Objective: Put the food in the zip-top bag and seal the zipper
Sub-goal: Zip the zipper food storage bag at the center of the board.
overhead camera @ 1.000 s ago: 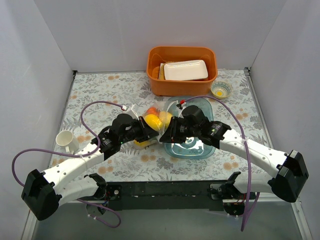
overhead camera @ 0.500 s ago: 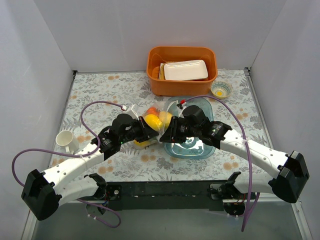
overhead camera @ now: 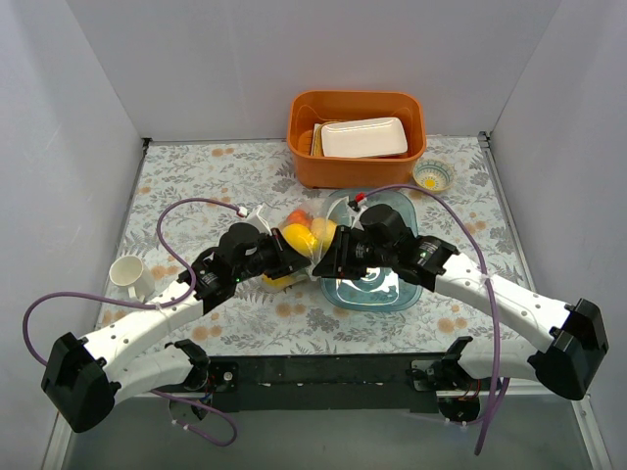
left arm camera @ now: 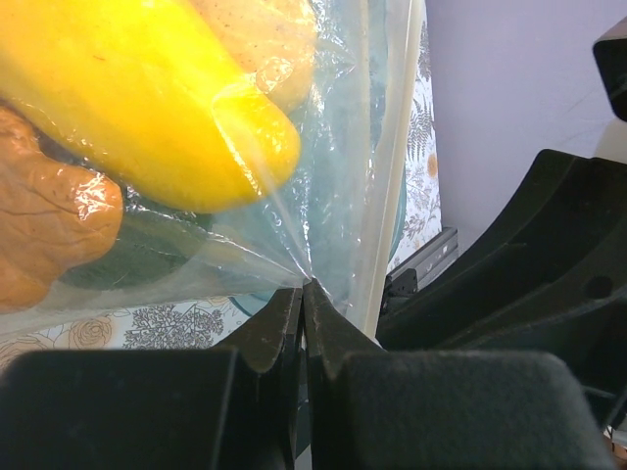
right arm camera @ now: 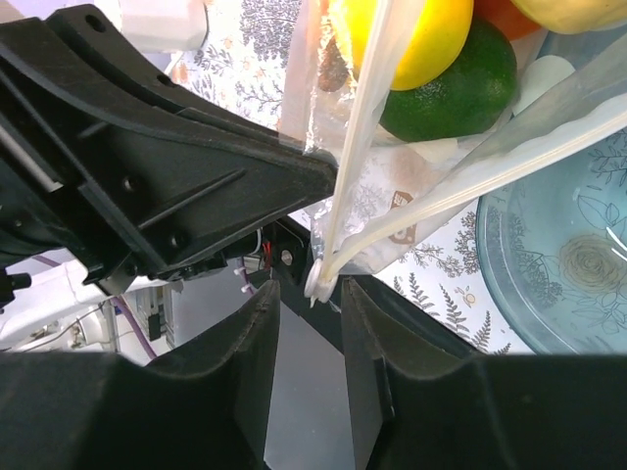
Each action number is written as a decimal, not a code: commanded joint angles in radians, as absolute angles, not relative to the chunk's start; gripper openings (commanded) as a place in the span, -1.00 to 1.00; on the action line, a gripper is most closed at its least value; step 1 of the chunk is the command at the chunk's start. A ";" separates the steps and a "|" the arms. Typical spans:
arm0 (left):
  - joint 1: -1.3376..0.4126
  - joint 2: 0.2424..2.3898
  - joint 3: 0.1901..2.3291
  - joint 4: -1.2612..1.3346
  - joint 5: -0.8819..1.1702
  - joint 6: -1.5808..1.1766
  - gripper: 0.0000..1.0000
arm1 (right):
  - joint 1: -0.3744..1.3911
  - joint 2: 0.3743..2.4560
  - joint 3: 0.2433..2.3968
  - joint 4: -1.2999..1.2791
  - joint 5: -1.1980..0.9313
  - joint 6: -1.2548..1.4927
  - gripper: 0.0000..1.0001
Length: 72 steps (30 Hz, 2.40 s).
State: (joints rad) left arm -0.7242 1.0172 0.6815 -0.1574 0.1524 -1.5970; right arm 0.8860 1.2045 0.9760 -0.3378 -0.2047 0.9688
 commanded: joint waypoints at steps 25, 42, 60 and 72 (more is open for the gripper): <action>-0.730 0.988 0.683 -0.144 0.130 -1.598 -1.00 | 0.891 1.229 1.025 -0.333 -0.235 0.966 -0.26; -0.730 0.922 0.589 -0.074 0.181 -1.696 -0.38 | 0.887 1.146 0.916 -0.218 -0.167 1.023 -0.93; -0.733 0.937 0.525 0.106 0.219 -1.835 -0.73 | 0.884 1.147 0.891 -0.218 -0.170 1.026 -0.93; -0.736 0.914 0.499 0.072 0.268 -1.825 -1.00 | 0.844 1.147 0.893 -0.221 -0.129 1.009 -0.93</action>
State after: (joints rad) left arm -0.7288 0.9432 0.5034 0.0834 0.2249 -1.8412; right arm 0.8757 1.1664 0.8871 -0.2592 -0.1787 1.0183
